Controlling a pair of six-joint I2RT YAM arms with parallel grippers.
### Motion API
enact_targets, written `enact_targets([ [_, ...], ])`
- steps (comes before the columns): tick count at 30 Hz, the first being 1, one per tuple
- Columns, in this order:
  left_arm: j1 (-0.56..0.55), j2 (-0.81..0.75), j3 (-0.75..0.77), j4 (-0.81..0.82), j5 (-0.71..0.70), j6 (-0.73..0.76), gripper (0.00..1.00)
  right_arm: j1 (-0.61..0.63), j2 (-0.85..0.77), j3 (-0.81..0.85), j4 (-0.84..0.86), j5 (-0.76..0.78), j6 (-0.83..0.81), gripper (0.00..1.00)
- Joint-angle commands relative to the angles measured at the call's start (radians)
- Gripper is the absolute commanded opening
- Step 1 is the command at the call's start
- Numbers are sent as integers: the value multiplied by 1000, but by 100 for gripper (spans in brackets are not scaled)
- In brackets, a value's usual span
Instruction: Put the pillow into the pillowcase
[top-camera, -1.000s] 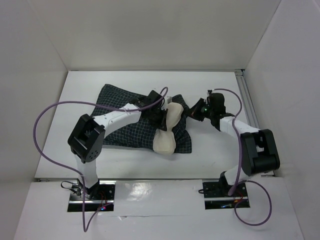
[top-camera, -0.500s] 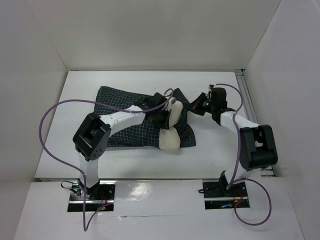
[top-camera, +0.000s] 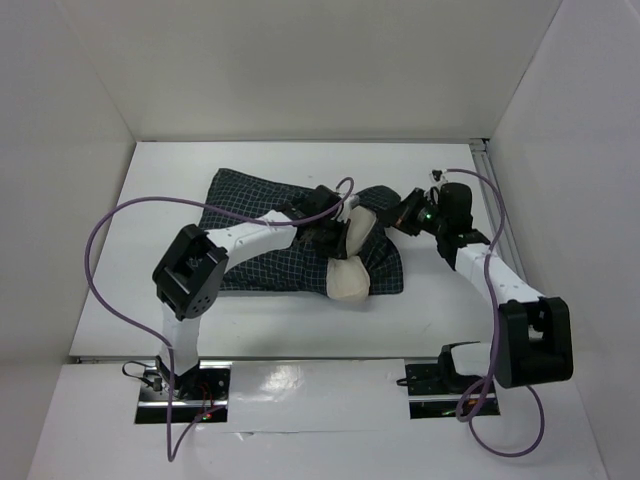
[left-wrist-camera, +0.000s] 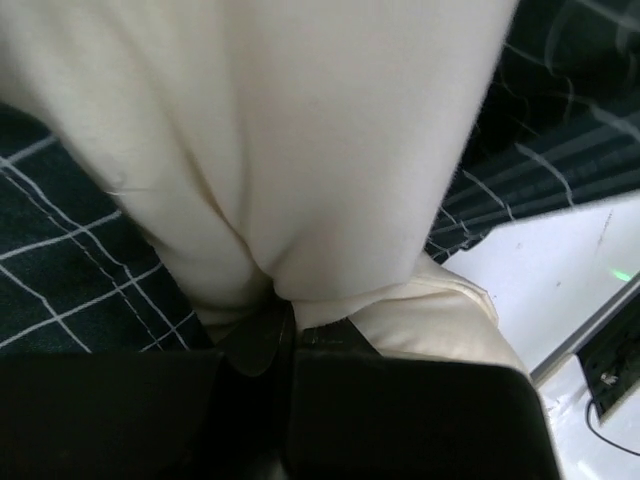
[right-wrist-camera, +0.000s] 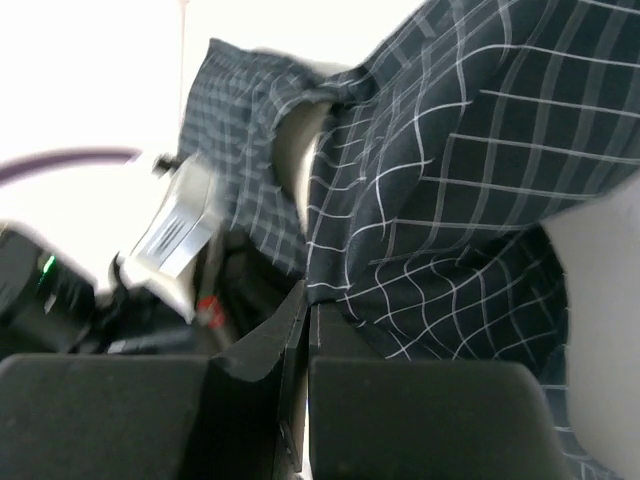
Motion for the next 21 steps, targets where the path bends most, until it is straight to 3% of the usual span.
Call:
enact_targets([
  [1, 12, 136, -54, -379, -60, 20, 0, -52, -180, 32, 313, -29, 23, 0],
  [10, 43, 182, 17, -334, -42, -46, 0, 117, -292, -32, 170, -62, -52, 0],
  [16, 43, 135, 79, -308, -33, -135, 0, 126, -159, -5, 62, 2, -115, 0],
  [17, 54, 106, 89, -294, -33, -148, 0, 105, -118, 36, 26, 24, -131, 7],
  [18, 54, 95, 102, -294, -33, -167, 0, 105, -102, 61, -57, 46, -173, 23],
  [19, 54, 84, 133, -294, -33, -167, 0, 91, -93, 84, -99, 114, -190, 56],
  [21, 63, 63, 161, -294, -20, -176, 0, 91, -93, 130, -208, 202, -231, 73],
])
